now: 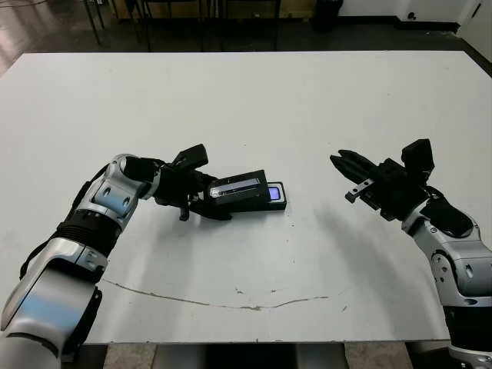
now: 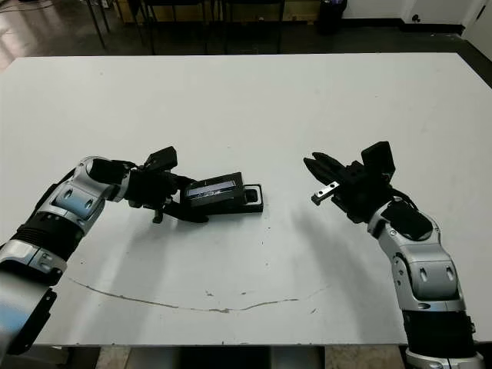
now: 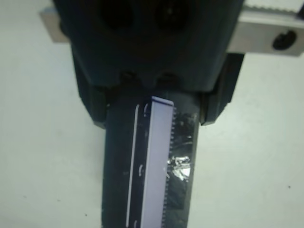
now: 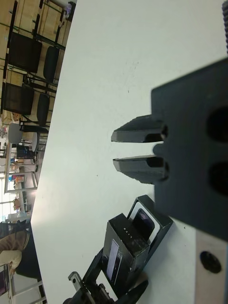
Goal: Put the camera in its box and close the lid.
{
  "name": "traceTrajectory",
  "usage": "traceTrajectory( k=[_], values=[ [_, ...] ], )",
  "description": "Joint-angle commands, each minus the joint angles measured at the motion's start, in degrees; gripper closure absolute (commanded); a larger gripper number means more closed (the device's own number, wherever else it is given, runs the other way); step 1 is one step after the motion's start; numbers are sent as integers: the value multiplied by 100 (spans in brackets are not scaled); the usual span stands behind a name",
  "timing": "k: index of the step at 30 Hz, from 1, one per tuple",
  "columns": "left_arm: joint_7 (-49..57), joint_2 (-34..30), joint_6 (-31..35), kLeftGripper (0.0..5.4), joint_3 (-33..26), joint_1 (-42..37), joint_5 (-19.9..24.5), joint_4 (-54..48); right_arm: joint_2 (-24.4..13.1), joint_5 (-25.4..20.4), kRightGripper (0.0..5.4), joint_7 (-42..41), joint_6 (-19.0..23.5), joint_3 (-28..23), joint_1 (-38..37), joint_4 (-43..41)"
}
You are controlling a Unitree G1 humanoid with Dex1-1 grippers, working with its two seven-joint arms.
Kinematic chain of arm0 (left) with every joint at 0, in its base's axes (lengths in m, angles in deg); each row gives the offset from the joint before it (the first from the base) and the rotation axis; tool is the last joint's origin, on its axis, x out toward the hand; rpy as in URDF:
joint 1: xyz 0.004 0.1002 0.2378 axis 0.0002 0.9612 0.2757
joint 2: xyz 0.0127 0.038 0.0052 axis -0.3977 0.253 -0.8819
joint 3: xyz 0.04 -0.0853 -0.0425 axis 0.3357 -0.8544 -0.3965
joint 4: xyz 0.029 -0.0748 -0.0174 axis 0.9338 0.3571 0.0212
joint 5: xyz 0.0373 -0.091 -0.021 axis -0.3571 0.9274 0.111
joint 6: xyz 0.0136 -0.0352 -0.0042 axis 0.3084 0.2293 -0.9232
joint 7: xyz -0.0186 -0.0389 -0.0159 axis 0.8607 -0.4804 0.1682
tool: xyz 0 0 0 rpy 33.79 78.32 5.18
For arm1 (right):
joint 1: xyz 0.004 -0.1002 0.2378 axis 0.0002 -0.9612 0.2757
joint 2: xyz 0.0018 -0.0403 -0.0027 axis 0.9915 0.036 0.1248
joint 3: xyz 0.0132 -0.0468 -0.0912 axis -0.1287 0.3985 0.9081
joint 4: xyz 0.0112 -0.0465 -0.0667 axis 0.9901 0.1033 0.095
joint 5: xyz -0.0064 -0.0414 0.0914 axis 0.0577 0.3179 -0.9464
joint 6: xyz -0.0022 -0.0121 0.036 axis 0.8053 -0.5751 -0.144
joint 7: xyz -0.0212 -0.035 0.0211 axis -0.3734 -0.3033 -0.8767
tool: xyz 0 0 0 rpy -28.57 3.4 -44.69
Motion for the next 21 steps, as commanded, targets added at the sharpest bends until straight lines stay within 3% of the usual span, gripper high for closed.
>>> traceTrajectory(
  k=[1, 11, 21],
  values=[
    [273, 19, 122, 364, 56, 127, -167, -90, -5, 10, 540, -20, 13, 0, -93, 67],
    [316, 144, 518, 364, 335, -49, -382, -110, -19, 46, 540, 42, 54, -6, -140, -18],
    [263, 241, 428, 364, 671, -245, -614, 46, -77, 93, 540, 15, 40, 6, -174, -112]
  ],
)
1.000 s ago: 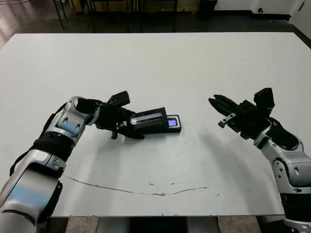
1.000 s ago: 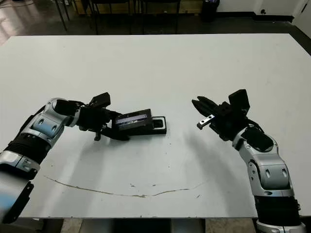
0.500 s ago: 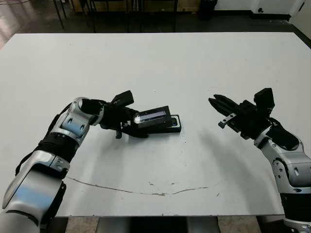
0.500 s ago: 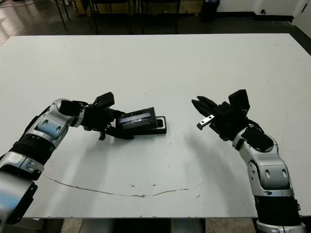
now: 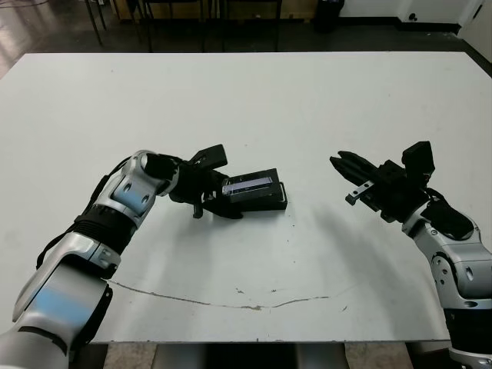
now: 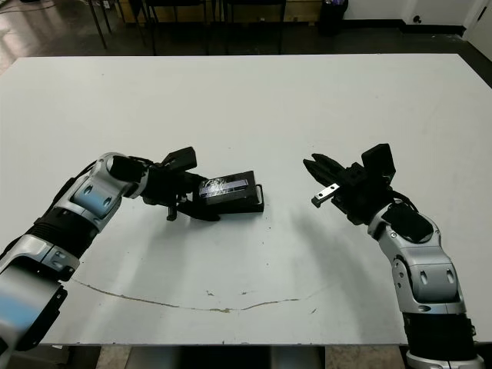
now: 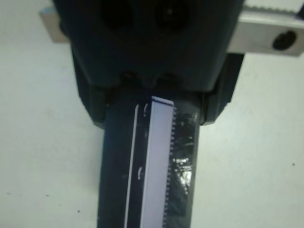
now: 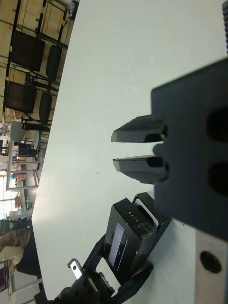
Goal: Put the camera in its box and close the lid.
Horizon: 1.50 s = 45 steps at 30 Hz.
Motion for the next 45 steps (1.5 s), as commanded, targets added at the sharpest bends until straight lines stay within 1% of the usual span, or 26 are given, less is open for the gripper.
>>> traceTrajectory(
  k=[1, 8, 13, 20, 24, 28, 31, 33, 34, 35, 36, 37, 42, 45],
  values=[
    [-10, 27, 33, 364, 208, 28, -230, 268, -75, 64, 540, 0, 31, 3, -86, 10],
    [-132, 250, 53, 364, 320, -203, -215, 747, -100, 53, 540, -30, 9, -30, -110, -21],
    [-56, 437, -59, 364, 381, -338, -289, 1007, -102, 10, 540, -37, 55, -61, -131, -51],
    [30, 663, 65, 364, 471, -515, -419, 1288, -96, 50, 540, -8, 21, -59, -197, -113],
    [27, 724, 75, 364, 395, -504, -347, 1414, -89, 87, 540, 17, 8, -48, -203, -101],
    [-27, 760, 169, 364, 404, -505, -372, 1525, -72, 90, 540, -19, -82, -47, -194, -42],
    [-19, 728, 214, 364, 428, -460, -411, 1514, -68, 64, 540, -18, -69, -52, -187, -17],
    [-93, 662, 145, 364, 466, -433, -435, 1477, -61, 54, 540, -13, -61, -53, -187, -21],
    [-83, 606, 7, 364, 515, -412, -494, 1428, -58, 44, 540, -13, -52, -56, -180, -14],
    [-64, 532, -223, 346, 599, -391, -588, 1377, -48, 26, 540, -21, -48, -61, -170, 4],
    [-43, 488, -315, 324, 642, -377, -638, 1348, -46, 17, 540, -33, -57, -62, -160, 24],
    [-63, 472, -306, 312, 618, -364, -609, 1366, -42, 7, 540, -33, -49, -65, -152, 34],
    [-137, 283, -588, 195, 603, -254, -597, 1377, -55, 30, 540, -46, -82, -47, -133, 54],
    [-116, 153, -829, 126, 654, -201, -673, 1327, -56, 38, 540, -14, -24, -38, -130, 20]
  ],
)
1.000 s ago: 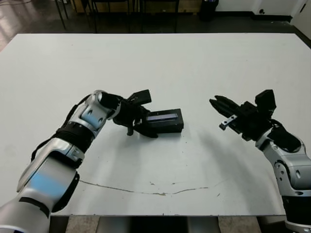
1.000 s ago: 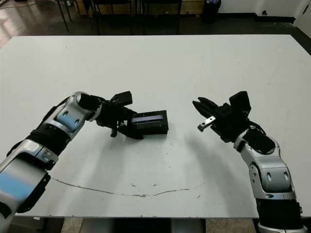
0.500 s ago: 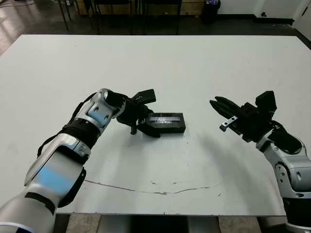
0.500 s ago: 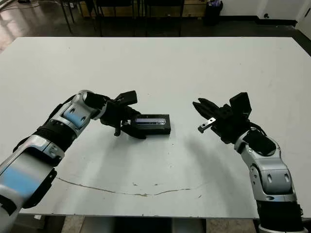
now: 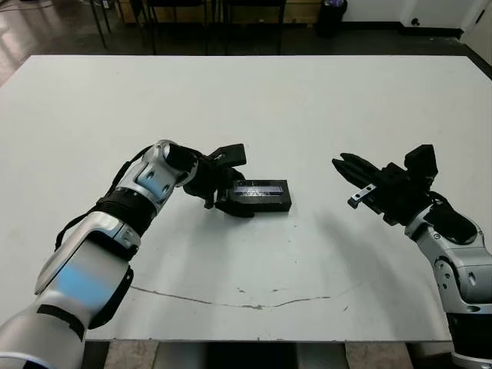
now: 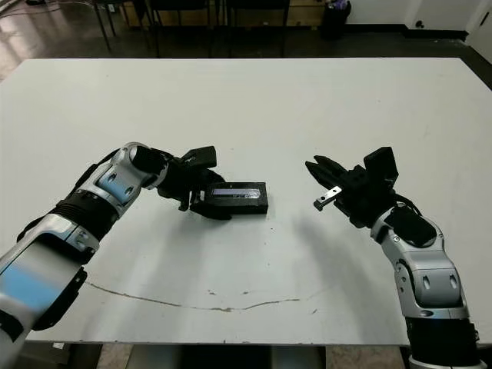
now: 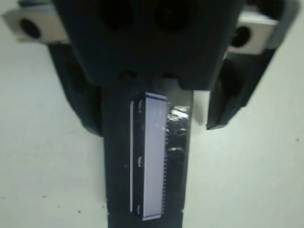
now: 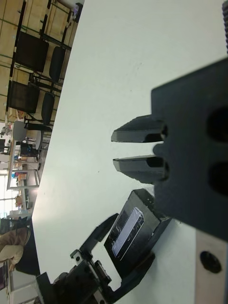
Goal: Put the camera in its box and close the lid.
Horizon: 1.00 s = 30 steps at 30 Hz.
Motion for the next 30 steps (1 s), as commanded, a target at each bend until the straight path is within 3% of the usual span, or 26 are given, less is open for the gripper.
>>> traceTrajectory(
  k=[1, 6, 11, 19, 26, 30],
  values=[
    [-34, -204, 16, 104, 259, 436, -387, 177, -35, 29, 540, -4, 36, 12, -21, 43],
    [-289, -357, 205, 2, 134, 518, -214, 225, -18, -8, 540, -20, 53, 9, -7, 64],
    [-138, -716, -246, 2, 101, 850, -300, -146, 0, -22, 540, -29, 44, 23, 1, 81],
    [-147, -1504, -640, 2, -347, 1376, -15, -853, 31, -58, 540, -36, 56, 34, 42, 138],
    [253, -1942, -242, 2, -1393, 2043, 710, -1845, 56, -69, 540, -84, 9, 41, 105, 251],
    [1038, -1836, 551, 2, -2035, 2456, 1017, -2772, 71, -49, 540, -72, -18, 53, 109, 252]
  ],
)
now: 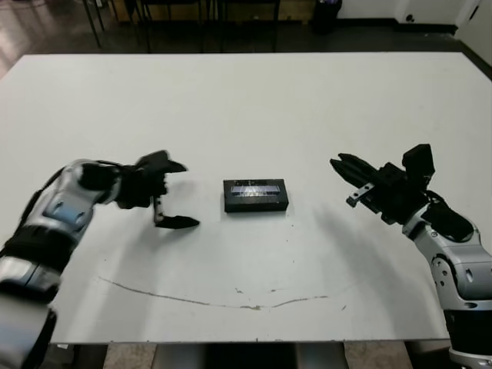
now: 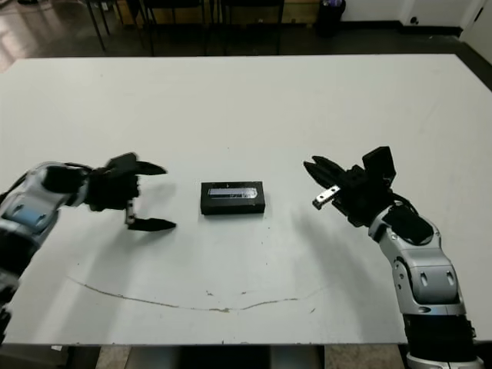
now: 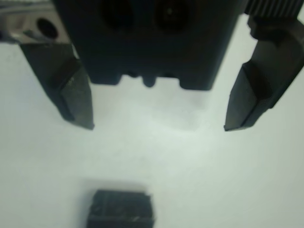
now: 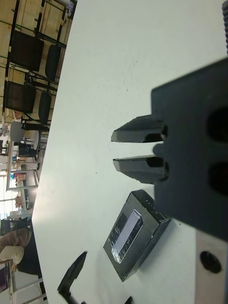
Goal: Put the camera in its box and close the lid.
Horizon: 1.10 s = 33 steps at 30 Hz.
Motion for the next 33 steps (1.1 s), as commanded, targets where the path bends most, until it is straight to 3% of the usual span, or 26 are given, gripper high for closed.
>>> traceTrajectory(
  k=[1, 4, 7, 11, 16, 25, 33],
  values=[
    [1061, 243, 804, 3, -640, 561, 242, -1021, 20, 7, 540, -27, -28, 24, 0, 64],
    [2660, 1069, 1590, 42, -1252, 1122, 450, -2281, 17, 24, 540, -28, -57, 38, -13, 52],
    [3754, 1941, 1967, 117, -1518, 1448, 743, -3210, 18, 26, 540, -23, -51, 49, -34, 13],
    [4719, 2828, 2246, 208, -1470, 1721, 1020, -4157, 41, 38, 540, 21, -41, 58, -48, -7],
    [5462, 3419, 2684, 329, -899, 1909, 932, -4996, 107, 31, 540, 75, 27, 69, -53, -21],
    [5644, 3592, 3044, 537, -61, 1982, 817, -4749, 181, 28, 540, 107, 22, 101, -74, -20],
    [5924, 3752, 3507, 537, 322, 1858, 534, -3964, 220, 41, 540, 93, -132, 98, -128, 14]
  ],
)
